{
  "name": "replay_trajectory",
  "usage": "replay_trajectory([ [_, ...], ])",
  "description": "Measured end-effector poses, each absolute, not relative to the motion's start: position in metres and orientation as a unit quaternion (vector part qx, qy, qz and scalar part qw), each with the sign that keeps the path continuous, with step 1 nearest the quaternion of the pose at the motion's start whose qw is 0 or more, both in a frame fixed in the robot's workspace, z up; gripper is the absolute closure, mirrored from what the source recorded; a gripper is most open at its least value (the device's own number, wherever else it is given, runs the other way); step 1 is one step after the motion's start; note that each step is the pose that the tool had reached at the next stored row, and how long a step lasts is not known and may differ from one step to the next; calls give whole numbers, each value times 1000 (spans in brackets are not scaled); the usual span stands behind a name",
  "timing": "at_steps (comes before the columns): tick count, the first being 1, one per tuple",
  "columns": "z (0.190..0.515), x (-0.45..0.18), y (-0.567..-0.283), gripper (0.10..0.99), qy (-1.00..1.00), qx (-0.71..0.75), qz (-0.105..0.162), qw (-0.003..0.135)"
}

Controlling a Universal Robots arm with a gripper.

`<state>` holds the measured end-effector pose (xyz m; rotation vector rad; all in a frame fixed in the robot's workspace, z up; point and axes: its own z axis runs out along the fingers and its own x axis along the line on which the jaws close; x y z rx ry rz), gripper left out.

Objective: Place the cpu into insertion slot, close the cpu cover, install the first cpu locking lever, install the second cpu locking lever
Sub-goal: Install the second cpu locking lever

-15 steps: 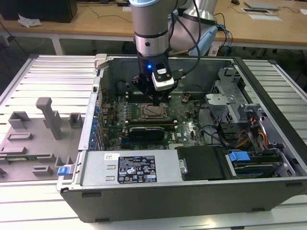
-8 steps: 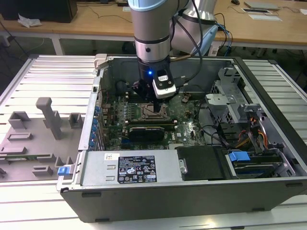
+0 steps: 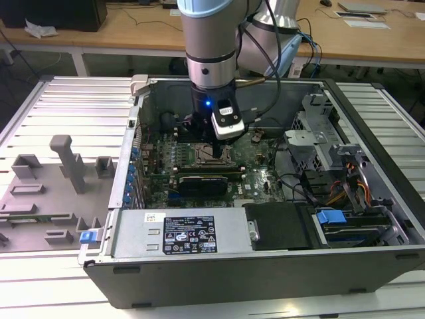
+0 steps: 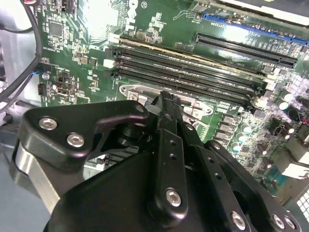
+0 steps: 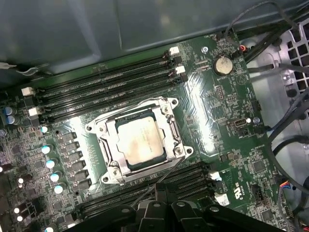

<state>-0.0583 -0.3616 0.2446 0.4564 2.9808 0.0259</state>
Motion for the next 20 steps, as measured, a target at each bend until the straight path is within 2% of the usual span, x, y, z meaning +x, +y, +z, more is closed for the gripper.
replay_trajectory([
  [2,244,-58,-362,980,987,151,7,54],
  [6,244,-58,-362,980,988,151,1,16],
  [10,244,-58,-362,980,988,151,0,10],
  [20,237,-59,-364,980,994,106,10,10],
])
